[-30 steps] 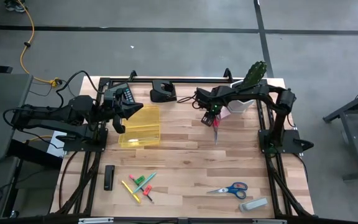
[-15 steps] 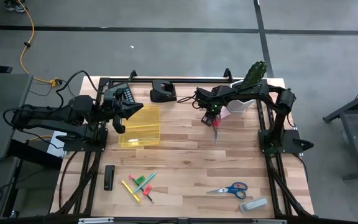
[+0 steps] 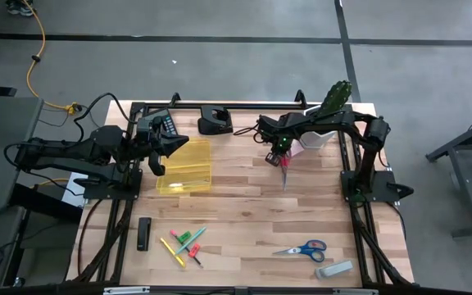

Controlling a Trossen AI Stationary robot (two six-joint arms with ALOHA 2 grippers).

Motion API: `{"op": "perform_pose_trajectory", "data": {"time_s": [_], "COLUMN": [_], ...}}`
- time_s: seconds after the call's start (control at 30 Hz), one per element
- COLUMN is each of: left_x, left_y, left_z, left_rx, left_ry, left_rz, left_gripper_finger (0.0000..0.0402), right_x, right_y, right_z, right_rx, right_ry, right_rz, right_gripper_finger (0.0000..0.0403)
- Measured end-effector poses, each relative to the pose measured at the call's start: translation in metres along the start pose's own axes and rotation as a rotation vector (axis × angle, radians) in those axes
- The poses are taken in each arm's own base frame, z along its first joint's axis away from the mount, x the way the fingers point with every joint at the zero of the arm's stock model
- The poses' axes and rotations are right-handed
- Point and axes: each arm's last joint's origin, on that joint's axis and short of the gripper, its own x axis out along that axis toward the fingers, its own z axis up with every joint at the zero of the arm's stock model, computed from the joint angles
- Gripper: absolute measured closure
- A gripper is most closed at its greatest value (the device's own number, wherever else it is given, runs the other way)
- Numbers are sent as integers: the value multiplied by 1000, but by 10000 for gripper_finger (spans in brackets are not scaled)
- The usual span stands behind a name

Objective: Pack school essentials
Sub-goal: Put the orange pencil top eraser into the yellow supply box

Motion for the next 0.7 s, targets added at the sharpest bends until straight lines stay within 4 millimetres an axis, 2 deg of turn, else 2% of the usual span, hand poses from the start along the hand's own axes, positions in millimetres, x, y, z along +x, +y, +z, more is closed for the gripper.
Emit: {"op": "perform_pose_trajectory", "data": {"time_s": [0.27,0.53,0.7], "left_x": [0,0,0], "left_y": [0,0,0], "left_z": [0,0,0], "left_rx": [0,0,1], "left_ry": [0,1,3], "left_rz": [0,0,0], "left_gripper_finger": [401,401,401], "right_x": [-5,-57,-89], "right_y": [0,-1,7], "right_z": [0,8,-8], "right_rx": [-35,-65,-78], "right_ry": [9,-130,-299], "right_rz": [8,-23,4], "right_gripper_finger": [400,402,402]}}
